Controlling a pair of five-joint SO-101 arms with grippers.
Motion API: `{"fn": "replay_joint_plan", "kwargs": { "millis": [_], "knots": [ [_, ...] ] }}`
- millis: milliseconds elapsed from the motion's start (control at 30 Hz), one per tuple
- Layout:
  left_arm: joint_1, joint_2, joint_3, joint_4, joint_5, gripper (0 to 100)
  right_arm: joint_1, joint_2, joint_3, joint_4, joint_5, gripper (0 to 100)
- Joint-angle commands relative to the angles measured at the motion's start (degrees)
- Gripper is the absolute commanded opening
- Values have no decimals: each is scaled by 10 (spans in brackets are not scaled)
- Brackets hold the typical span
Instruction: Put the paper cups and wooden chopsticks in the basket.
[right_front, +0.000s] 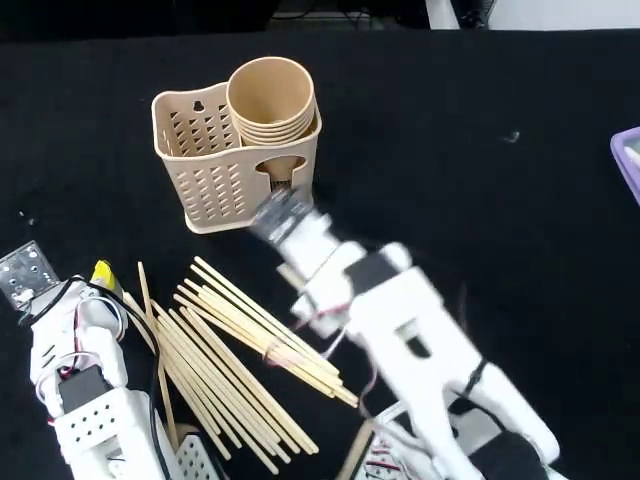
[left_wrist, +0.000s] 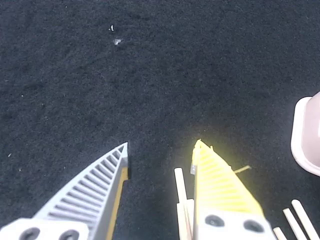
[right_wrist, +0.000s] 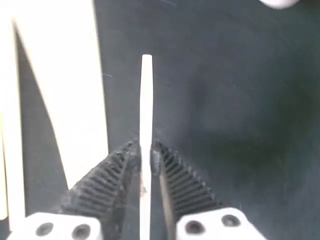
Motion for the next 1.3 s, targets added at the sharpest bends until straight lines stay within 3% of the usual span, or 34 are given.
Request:
{"fn": "replay_joint_plan", "kwargs": {
  "millis": [0, 200, 533, 767, 933, 1167, 1267],
  "knots": [
    [-6, -7, -19, -12, -1, 205, -69, -21, 14, -84, -37, 39],
    [-6, -7, -18, -12, -1, 205, -120, 52, -31, -135, -73, 141],
    [-5, -7, -19, -12, -1, 205, -159, 113, -36, -62, -79, 237],
    [-6, -7, -18, -12, -1, 205, -177, 113, 38, -185, -70, 236],
    [-6, -7, -18, -12, -1, 205, -166, 113, 50, -185, -21, 156],
    [-6, -7, -18, -12, -1, 205, -166, 109, 51, -184, -19, 13],
    [-6, -7, -18, -12, -1, 205, -166, 108, 46, -168, -22, 21]
  ]
}}
